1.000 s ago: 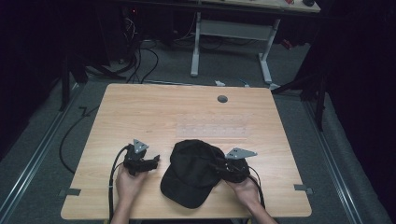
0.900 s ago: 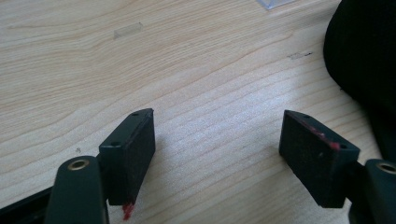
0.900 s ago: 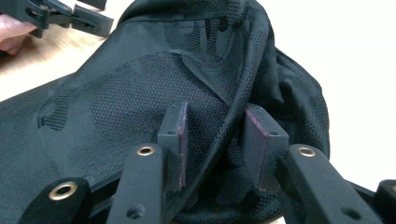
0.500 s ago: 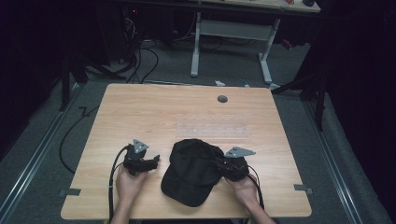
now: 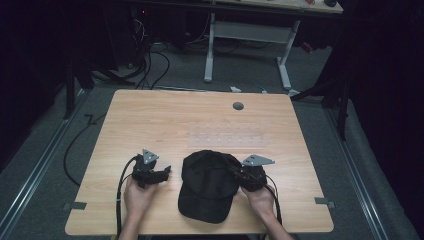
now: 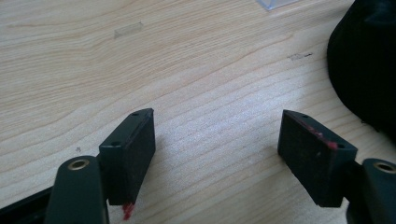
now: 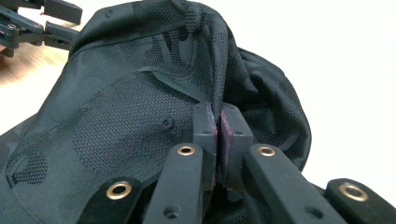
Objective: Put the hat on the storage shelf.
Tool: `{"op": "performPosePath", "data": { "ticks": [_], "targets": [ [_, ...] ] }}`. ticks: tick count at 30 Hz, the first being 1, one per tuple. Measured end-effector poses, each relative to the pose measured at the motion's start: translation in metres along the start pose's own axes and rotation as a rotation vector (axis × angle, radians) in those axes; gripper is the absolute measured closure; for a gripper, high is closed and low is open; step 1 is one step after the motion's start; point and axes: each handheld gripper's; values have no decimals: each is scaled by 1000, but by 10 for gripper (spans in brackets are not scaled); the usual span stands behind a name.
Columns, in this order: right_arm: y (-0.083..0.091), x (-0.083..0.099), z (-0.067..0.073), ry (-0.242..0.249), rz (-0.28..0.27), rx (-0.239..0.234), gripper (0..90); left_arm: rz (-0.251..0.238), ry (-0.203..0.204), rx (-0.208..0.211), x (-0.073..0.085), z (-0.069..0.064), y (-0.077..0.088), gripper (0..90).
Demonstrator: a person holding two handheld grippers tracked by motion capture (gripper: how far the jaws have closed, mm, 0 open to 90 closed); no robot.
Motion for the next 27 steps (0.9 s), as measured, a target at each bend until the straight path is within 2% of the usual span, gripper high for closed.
{"op": "performPosePath", "data": {
  "ticks": [10, 21, 27],
  "targets": [
    [1, -1, -1, 18, -39, -18, 870, 1, -1, 0, 0, 0, 0, 276],
    [7, -2, -7, 11, -50, -49, 872, 3, -8, -1, 0, 0, 0, 272],
    [14, -6, -8, 27, -59, -43, 873, 5, -8, 0, 0, 0, 0, 269]
  ]
}}
Point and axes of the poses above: each handheld gripper's, and its own axes: y roughly backward along the jaws, x roughly out of its underside, z roughly to its left, and after that the axes turned 4 degrees about -x, right-handed
